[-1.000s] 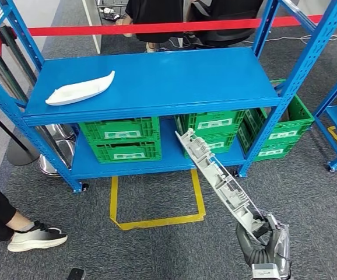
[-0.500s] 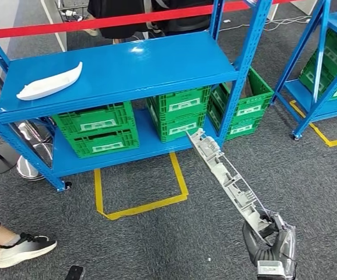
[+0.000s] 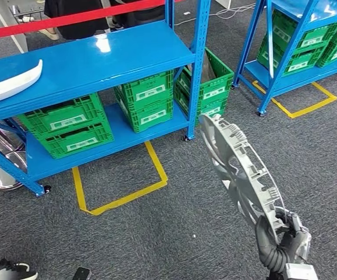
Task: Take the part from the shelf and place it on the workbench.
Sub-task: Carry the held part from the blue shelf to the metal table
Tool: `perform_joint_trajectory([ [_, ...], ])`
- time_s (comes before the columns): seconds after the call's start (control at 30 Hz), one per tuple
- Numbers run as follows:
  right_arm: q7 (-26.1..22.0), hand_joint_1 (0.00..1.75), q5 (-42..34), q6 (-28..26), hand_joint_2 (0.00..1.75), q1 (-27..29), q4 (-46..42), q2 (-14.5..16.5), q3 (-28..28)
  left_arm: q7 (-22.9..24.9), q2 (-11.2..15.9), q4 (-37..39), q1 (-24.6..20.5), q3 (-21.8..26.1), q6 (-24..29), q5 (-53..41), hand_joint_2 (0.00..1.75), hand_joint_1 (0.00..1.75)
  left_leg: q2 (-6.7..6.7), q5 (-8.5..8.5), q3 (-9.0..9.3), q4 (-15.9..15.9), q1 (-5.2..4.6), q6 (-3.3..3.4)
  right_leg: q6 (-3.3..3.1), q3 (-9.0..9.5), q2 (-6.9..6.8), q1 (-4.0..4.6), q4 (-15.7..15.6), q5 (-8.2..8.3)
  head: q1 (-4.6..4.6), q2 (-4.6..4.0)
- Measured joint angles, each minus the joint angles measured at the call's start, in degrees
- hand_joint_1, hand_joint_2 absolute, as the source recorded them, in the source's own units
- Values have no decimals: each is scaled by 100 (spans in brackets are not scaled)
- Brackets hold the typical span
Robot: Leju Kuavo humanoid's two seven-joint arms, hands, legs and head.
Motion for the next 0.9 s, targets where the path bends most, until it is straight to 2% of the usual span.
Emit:
perform_joint_trajectory([
  [0.03,-2,175,-11,-2,175,14,-71,48,-60,13,-13,4,-7,-5,0,-16,175,0,67,63,-38,-19,4,-5,29,-50,30,-15,3,30,-11,0],
  [0.07,-4,175,-21,-9,175,33,-151,94,-126,34,-29,9,-15,-9,2,-31,175,0,136,132,-92,-48,17,6,54,-112,-9,-13,45,-33,-2,0],
  [0.1,-5,175,-27,-19,175,47,-223,129,-183,56,-36,13,-16,-11,6,-44,175,0,217,203,-159,-72,37,16,84,-196,-100,-8,169,-206,18,0],
  [0.13,-5,175,-33,-30,175,51,-285,159,-232,74,-39,15,-15,-11,10,-54,175,0,297,263,-227,-79,54,22,114,-284,-229,-23,392,-478,34,0],
  [0.17,-5,175,-39,-39,175,48,-330,184,-268,87,-38,15,-8,-11,14,-57,175,0,371,313,-303,-67,54,24,159,-369,-354,-42,706,-778,54,0],
  [0.2,-4,175,-44,-46,175,41,-361,201,-297,90,-38,16,-1,-11,15,-62,175,0,459,362,-379,-45,58,16,208,-434,-427,-76,1062,-1003,62,0],
  [0.23,-4,175,-48,-50,175,43,-392,220,-327,93,-39,16,2,-11,13,-72,175,0,545,408,-462,-17,61,-1,257,-454,-468,-112,1370,-1084,61,0],
  [0.27,-4,175,-49,-52,175,53,-423,236,-356,95,-41,16,-2,-12,6,-86,175,0,633,450,-555,22,70,-22,307,-416,-495,-150,1556,-1016,61,0],
  [0.3,-4,175,-49,-52,175,65,-458,250,-378,95,-44,16,-10,-13,-2,-104,175,0,716,486,-654,72,84,-49,356,-300,-521,-188,1567,-841,62,0],
  [0.33,-4,175,-49,-52,175,77,-495,263,-395,96,-48,16,-20,-14,-9,-127,175,0,788,515,-752,133,101,-81,407,-93,-567,-227,1391,-646,61,0],
  [0.37,-4,175,-48,-55,175,83,-532,277,-406,103,-42,14,-30,-15,-13,-149,175,0,850,537,-838,201,107,-119,473,189,-674,-256,1050,-591,66,0],
  [0.4,-4,175,-42,-60,175,85,-571,291,-413,110,-41,13,-39,-16,-15,-168,175,0,901,556,-905,264,107,-159,499,488,-783,-259,650,-629,78,0],
  [0.43,-4,175,-30,-67,175,88,-605,308,-419,120,-37,12,-48,-16,-16,-193,175,0,946,583,-944,311,98,-197,476,694,-876,-253,324,-722,77,0],
  [0.47,-4,175,-15,-84,175,94,-637,326,-425,128,-37,11,-57,-17,-19,-212,175,0,990,618,-963,332,90,-233,424,797,-935,-230,114,-829,78,0],
  [0.53,-7,175,17,-115,175,121,-674,355,-438,130,-54,14,-60,-18,-32,-241,175,0,1068,687,-984,330,111,-304,231,721,-874,-188,41,-801,64,0],
  [0.57,-7,175,29,-128,175,134,-687,367,-446,124,-62,16,-56,-18,-39,-243,175,0,1027,640,-1012,346,136,-342,155,672,-827,-174,43,-750,65,0],
  [0.6,-7,175,40,-132,175,142,-694,378,-453,109,-67,18,-45,-18,-50,-244,175,0,914,479,-1049,438,156,-372,83,617,-775,-165,40,-686,63,0],
  [0.63,-4,175,50,-133,175,146,-701,392,-457,86,-71,20,-33,-18,-63,-243,175,0,751,218,-1106,646,167,-389,22,556,-715,-159,38,-620,56,0],
  [0.67,-3,175,55,-133,175,148,-707,405,-461,57,-72,20,-24,-18,-78,-242,175,0,580,-86,-1172,965,170,-392,-23,495,-652,-147,43,-560,45,0],
  [0.7,-3,175,58,-133,175,148,-708,414,-465,22,-75,21,-16,-18,-95,-242,175,0,468,-344,-1238,1350,167,-381,-54,421,-584,-129,47,-503,40,0],
  [0.73,-3,175,57,-134,175,148,-708,420,-472,-8,-78,21,-14,-18,-107,-244,175,0,414,-486,-1279,1680,162,-366,-75,352,-511,-106,50,-454,37,0],
  [0.77,-3,175,55,-135,175,150,-709,423,-481,-33,-80,22,-16,-18,-116,-247,175,0,395,-499,-1260,1851,156,-342,-88,290,-440,-80,54,-405,37,0],
  [0.8,-3,175,52,-141,175,152,-710,427,-489,-54,-83,22,-18,-18,-120,-250,175,0,381,-409,-1142,1789,148,-307,-93,235,-362,-57,58,-359,40,0],
  [0.83,-2,175,51,-152,175,154,-712,433,-494,-68,-84,22,-20,-18,-122,-255,175,0,345,-252,-927,1494,136,-264,-92,192,-282,-39,61,-317,39,0],
  [0.9,-2,175,58,-183,175,152,-727,448,-497,-89,-83,22,-24,-18,-125,-271,175,0,140,-9,-424,663,116,-169,-71,127,-141,-20,70,-247,40,0],
])
